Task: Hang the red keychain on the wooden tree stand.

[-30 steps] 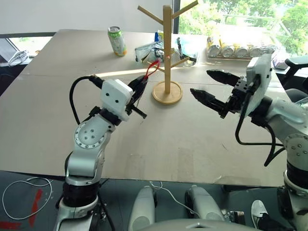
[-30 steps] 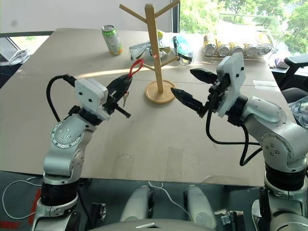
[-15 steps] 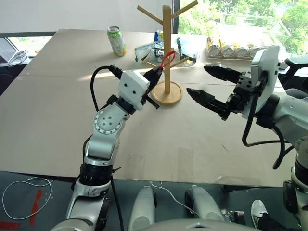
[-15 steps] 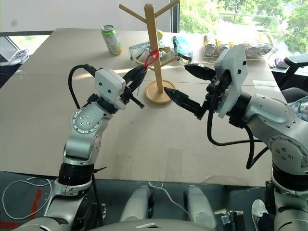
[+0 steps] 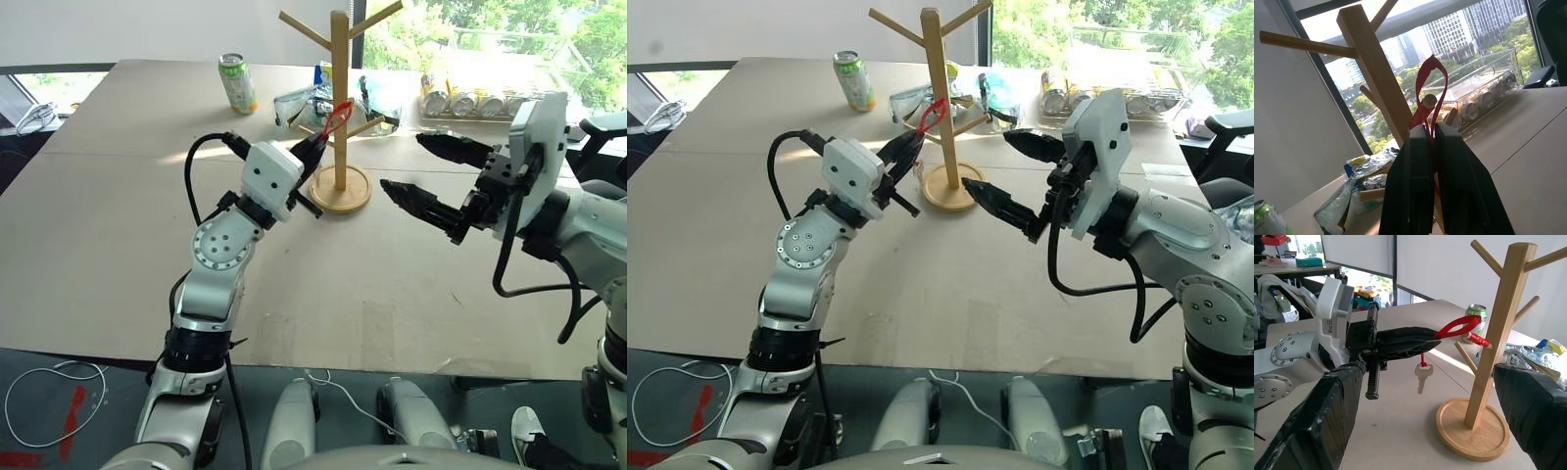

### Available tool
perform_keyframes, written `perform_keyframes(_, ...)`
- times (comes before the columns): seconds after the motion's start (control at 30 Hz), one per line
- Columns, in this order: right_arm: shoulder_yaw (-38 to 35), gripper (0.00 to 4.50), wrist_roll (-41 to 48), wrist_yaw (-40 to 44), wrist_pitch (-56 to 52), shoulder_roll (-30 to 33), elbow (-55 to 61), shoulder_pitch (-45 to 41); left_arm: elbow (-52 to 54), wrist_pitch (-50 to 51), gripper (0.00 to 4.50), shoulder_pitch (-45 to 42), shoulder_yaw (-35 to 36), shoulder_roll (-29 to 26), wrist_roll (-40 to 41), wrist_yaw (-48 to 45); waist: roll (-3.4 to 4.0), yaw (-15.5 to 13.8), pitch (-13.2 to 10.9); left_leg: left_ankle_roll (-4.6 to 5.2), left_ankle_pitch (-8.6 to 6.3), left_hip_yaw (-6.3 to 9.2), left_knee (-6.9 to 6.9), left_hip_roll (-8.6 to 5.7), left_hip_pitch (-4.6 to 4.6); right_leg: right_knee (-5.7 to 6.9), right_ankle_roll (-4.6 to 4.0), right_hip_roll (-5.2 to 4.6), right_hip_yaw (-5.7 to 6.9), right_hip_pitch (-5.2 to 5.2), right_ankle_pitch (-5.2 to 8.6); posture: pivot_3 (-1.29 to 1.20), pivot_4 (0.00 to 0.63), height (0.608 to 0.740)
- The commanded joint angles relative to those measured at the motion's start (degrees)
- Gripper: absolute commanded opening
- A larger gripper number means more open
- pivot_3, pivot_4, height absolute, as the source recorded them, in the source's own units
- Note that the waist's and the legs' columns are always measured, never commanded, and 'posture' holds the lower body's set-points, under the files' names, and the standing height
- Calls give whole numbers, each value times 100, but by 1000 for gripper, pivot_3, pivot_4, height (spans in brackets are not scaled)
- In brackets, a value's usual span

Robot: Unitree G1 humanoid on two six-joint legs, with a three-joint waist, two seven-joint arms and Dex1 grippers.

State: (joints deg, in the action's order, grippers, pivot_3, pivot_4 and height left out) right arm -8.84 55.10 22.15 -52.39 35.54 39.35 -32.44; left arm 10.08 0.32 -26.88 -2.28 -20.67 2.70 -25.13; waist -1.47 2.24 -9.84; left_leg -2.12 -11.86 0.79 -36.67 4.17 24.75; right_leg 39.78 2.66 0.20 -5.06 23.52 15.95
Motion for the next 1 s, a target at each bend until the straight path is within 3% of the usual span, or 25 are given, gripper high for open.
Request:
perform_keyframes(0.03,-32,4500,78,1,101,59,75,-147,-21,-167,45,-137,99,-39,-47,53,0,0,0,0,0,0,0,0,0,0,0,0,0,0,0,0,150,732)
perform_keyframes(0.93,-10,4500,126,-246,99,70,141,-190,-1101,-642,45,-635,-159,59,-576,8,0,-5,0,0,0,0,1,0,1,-1,0,0,0,0,0,0,150,732)
perform_keyframes(1.0,-7,4500,131,-242,99,82,133,-191,-1028,-592,1130,-584,-111,45,-463,-49,0,-4,0,0,0,0,1,0,0,-1,0,0,0,0,0,0,150,732)
